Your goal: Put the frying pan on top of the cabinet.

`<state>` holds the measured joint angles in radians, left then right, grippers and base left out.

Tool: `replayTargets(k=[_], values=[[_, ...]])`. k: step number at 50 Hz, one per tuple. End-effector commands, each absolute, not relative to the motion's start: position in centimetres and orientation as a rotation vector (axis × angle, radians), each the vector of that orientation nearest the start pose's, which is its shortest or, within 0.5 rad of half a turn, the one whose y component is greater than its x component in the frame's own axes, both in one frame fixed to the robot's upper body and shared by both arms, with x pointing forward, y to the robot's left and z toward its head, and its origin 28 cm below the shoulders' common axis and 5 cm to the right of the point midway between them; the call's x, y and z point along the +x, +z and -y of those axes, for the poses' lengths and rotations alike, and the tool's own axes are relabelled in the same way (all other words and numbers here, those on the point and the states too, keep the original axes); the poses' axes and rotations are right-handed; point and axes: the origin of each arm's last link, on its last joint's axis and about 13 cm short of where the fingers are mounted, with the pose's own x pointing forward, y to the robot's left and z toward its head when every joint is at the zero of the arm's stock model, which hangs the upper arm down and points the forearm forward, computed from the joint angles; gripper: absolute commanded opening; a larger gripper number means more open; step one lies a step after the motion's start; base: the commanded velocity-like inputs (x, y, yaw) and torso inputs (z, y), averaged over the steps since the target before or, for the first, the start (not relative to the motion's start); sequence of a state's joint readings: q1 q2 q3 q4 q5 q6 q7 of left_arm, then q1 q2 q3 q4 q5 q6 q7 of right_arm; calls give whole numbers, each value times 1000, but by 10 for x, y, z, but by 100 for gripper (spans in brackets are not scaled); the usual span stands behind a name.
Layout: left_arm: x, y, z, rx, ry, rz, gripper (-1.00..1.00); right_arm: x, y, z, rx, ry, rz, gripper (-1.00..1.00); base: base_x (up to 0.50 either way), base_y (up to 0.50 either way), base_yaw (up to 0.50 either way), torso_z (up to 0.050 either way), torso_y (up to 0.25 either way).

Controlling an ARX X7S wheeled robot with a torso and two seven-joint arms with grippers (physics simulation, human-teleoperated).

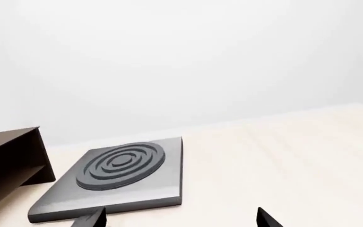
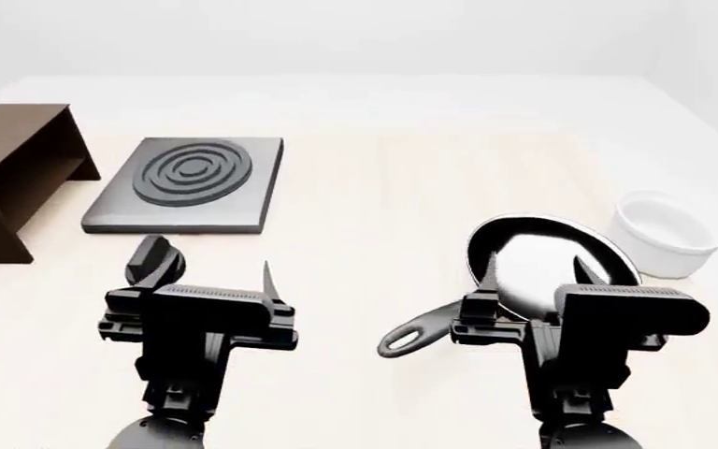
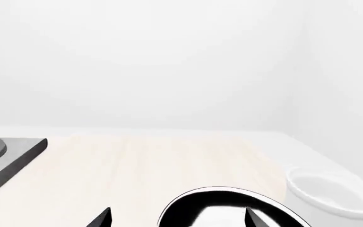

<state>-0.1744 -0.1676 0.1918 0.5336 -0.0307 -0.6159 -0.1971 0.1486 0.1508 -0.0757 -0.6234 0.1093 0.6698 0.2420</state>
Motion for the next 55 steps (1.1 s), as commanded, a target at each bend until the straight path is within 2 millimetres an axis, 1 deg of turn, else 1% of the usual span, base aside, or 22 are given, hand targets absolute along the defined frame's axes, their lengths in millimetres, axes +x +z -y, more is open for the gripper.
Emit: replayTargets(k=[1,13,17,21,23,24,25,26,27,28,32,34,35,36,39,41,45,46,49,51,55], values=[[224,116,-200,165,13,84,100,213,128,104,-58,-111,99,100,500,0,0,0,0],[224,116,-200,169,9,81,100,213,128,104,-39,-98,110,100,491,0,0,0,0],[224,118,-198,185,-24,59,100,214,129,104,-50,-105,114,100,0,0,0,0,4],[226,129,-190,243,-135,-18,100,215,132,106,-58,-128,127,100,0,0,0,0,0],[226,137,-186,260,-187,-9,100,215,133,107,-54,-133,130,100,0,0,0,0,0],[227,145,-181,301,-240,-35,100,215,134,108,-65,-143,133,100,0,0,0,0,0],[228,148,-179,324,-248,-39,100,215,134,108,-63,-145,134,100,0,0,0,0,0],[228,151,-177,324,-296,-54,100,215,135,109,-59,-143,134,100,0,0,0,0,0],[228,151,-177,324,-296,-54,100,215,135,109,-59,-143,134,100,0,0,0,0,0],[226,158,-171,316,-415,-92,100,214,136,109,-62,-153,140,100,0,0,0,0,0],[220,171,-163,344,-651,-232,100,214,139,111,-63,-163,145,100,0,0,0,0,0],[215,176,-160,325,-761,-258,100,214,141,111,-60,-165,147,100,0,0,0,0,0],[211,179,-156,312,-875,-304,100,214,141,111,-61,-168,148,100,0,0,0,0,0],[211,180,-155,325,-883,-287,100,214,141,111,-60,-166,148,100,0,0,0,0,0],[213,180,-152,277,-967,-332,100,214,141,111,-63,-165,148,100,0,0,0,0,0],[216,181,-150,262,-989,-361,100,214,141,110,-65,-162,149,100,0,0,0,0,0],[215,187,-146,226,-1085,-411,100,215,140,109,-69,-158,145,100,0,0,0,0,0],[214,189,-145,228,-1082,-401,100,215,141,109,-66,-156,146,100,0,0,0,0,0],[215,191,-143,210,-1131,-440,100,215,141,109,-64,-156,147,100,0,0,0,0,0],[218,193,-142,164,-1166,-479,100,215,140,108,-69,-155,146,100,0,0,0,0,0],[223,198,-140,125,-1187,-497,100,216,140,108,-68,-154,145,100,0,0,0,0,0]])
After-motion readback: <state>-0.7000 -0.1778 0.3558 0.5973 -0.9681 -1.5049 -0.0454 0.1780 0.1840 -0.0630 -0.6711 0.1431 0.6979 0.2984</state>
